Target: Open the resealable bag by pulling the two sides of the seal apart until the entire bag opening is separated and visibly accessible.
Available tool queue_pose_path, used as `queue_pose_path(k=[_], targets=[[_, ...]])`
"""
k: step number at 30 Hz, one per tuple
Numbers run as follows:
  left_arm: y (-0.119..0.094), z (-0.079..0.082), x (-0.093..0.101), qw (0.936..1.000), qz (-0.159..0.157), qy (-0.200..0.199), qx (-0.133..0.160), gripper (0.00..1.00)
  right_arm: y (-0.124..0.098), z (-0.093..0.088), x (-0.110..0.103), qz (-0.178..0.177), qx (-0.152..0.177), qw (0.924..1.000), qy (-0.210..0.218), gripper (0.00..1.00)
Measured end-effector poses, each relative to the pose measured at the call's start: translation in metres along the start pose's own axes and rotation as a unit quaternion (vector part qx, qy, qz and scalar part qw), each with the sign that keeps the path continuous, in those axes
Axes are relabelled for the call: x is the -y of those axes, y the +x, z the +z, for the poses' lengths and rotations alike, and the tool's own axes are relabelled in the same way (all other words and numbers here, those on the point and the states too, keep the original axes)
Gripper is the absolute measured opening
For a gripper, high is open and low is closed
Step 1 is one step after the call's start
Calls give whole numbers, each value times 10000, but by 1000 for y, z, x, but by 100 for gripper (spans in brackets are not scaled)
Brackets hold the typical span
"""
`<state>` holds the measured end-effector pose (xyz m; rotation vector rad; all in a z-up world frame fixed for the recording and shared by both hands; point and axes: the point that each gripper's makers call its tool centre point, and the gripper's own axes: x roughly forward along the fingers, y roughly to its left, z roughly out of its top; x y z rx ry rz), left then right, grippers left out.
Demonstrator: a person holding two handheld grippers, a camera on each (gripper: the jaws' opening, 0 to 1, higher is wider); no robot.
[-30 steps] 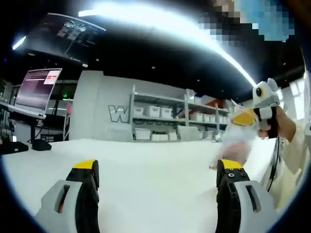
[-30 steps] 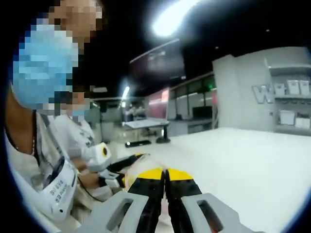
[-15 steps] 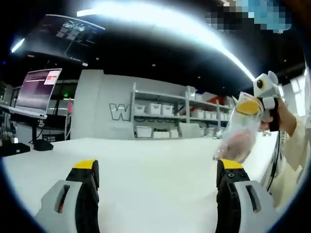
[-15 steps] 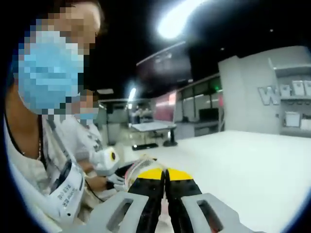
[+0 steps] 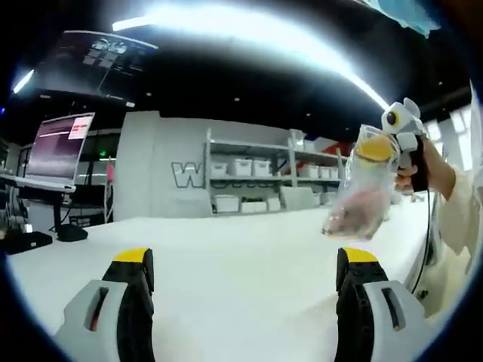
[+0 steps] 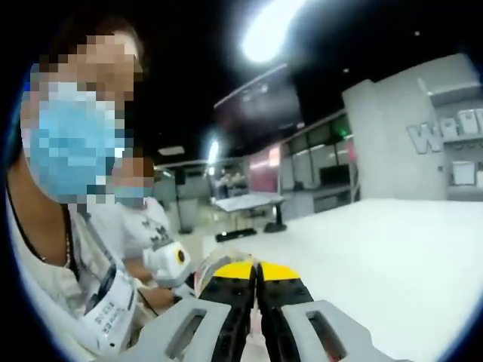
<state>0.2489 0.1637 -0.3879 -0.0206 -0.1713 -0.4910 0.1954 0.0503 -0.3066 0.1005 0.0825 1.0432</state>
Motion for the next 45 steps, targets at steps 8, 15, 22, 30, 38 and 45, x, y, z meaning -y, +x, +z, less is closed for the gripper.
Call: queue_pose_path(k=[8, 15, 22, 30, 38, 45], targets=[[-1, -1, -3, 10000, 48, -31, -3, 100, 9, 9, 4, 57, 49, 10000, 42, 0], [-3, -4, -5, 10000, 73, -48, -32, 100, 18, 11, 16, -66, -5, 10000, -58, 0], [-4, -4, -9, 9999, 128, -50, -18, 100, 29, 9, 28, -295, -127, 9986, -422, 0], [-5, -7, -12, 9998, 195, -61, -76, 100, 38, 12, 38, -459, -306, 9941, -936, 0], [-5, -10, -12, 9997, 195, -54, -129, 100, 45, 15, 51, -621, -496, 9863, -1444, 0], [-5, -10, -14, 9997, 219, -63, -124, 100, 48, 12, 66, -1054, -983, 9487, -2814, 0]])
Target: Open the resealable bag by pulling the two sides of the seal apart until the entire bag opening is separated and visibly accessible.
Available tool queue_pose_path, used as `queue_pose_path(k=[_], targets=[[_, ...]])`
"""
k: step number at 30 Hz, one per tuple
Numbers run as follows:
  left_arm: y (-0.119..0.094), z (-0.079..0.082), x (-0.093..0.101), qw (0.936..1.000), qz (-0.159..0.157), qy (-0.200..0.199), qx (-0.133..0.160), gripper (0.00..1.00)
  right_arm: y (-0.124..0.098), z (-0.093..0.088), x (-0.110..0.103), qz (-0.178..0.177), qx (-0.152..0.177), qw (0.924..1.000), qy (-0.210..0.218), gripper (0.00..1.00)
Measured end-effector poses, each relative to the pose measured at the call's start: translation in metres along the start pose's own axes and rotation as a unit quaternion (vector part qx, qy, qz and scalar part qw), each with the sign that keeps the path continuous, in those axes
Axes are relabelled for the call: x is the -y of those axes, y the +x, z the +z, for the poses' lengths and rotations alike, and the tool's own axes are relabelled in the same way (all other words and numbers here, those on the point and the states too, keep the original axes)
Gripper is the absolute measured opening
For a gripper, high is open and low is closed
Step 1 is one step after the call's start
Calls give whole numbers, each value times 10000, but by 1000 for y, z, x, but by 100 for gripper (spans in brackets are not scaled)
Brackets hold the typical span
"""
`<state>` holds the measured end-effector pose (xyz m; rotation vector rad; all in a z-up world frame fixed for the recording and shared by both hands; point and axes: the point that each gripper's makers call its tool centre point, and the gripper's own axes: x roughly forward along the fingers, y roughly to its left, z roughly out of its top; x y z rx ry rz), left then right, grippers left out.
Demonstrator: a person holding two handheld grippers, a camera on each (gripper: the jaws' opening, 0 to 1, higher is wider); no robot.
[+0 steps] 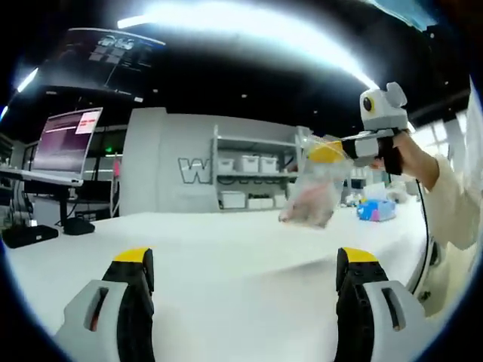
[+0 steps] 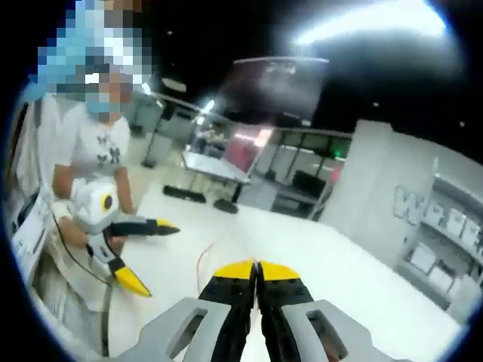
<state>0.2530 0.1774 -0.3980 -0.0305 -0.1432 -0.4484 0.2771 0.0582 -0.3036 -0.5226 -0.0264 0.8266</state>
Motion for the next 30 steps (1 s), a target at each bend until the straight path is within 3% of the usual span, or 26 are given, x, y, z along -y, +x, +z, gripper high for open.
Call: queue_pose_path(k=[3, 14, 22, 30], targets=[[0, -2, 0, 10000, 9, -19, -18, 100, 3, -2, -1, -37, -136, 9991, -392, 0], [1, 1, -1, 10000, 1, -48, 14, 100, 8, 9, 12, -120, -354, 9929, -1127, 0], [2, 1, 1, 10000, -24, -52, 20, 100, 16, 8, 21, -331, -628, 9724, -2221, 0], [1, 2, -2, 10000, 20, -29, 34, 100, 26, 8, 24, -343, -713, 9625, -2593, 0]])
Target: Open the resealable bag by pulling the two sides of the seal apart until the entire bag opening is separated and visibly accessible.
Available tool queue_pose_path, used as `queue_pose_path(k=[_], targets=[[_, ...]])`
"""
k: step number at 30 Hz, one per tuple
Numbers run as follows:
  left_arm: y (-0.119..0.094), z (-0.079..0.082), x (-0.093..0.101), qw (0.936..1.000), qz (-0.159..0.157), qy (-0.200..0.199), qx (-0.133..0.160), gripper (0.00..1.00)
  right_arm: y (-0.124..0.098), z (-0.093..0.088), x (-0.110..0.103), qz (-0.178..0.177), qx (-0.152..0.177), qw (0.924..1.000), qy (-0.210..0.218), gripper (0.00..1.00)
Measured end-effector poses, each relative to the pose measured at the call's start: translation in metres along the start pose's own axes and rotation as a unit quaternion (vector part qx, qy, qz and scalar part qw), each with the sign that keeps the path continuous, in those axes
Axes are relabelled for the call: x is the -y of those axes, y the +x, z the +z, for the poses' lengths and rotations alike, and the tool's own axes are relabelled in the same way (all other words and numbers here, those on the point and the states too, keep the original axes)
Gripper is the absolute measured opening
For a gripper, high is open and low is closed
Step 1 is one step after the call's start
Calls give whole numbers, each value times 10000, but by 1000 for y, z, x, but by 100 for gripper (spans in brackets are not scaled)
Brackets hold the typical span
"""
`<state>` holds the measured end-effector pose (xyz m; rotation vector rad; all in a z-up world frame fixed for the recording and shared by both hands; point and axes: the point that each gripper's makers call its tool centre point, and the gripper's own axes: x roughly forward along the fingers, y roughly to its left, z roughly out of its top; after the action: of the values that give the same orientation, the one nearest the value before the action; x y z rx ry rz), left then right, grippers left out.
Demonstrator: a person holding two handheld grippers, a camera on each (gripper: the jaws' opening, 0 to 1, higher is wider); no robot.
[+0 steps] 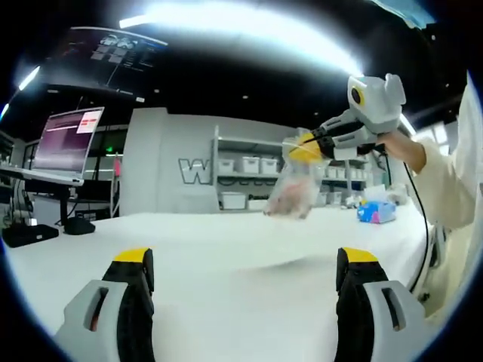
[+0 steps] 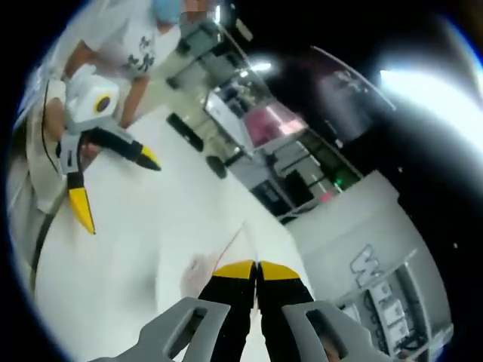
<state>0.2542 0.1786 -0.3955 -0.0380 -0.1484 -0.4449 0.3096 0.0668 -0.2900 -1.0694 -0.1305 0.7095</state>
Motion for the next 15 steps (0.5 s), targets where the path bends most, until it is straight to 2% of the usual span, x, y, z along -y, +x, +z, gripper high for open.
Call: queue_pose_path(k=[15], targets=[[-2, -1, -3, 10000, 35, -34, -3, 100, 21, -24, 14, -32, -297, 9995, 62, 0]])
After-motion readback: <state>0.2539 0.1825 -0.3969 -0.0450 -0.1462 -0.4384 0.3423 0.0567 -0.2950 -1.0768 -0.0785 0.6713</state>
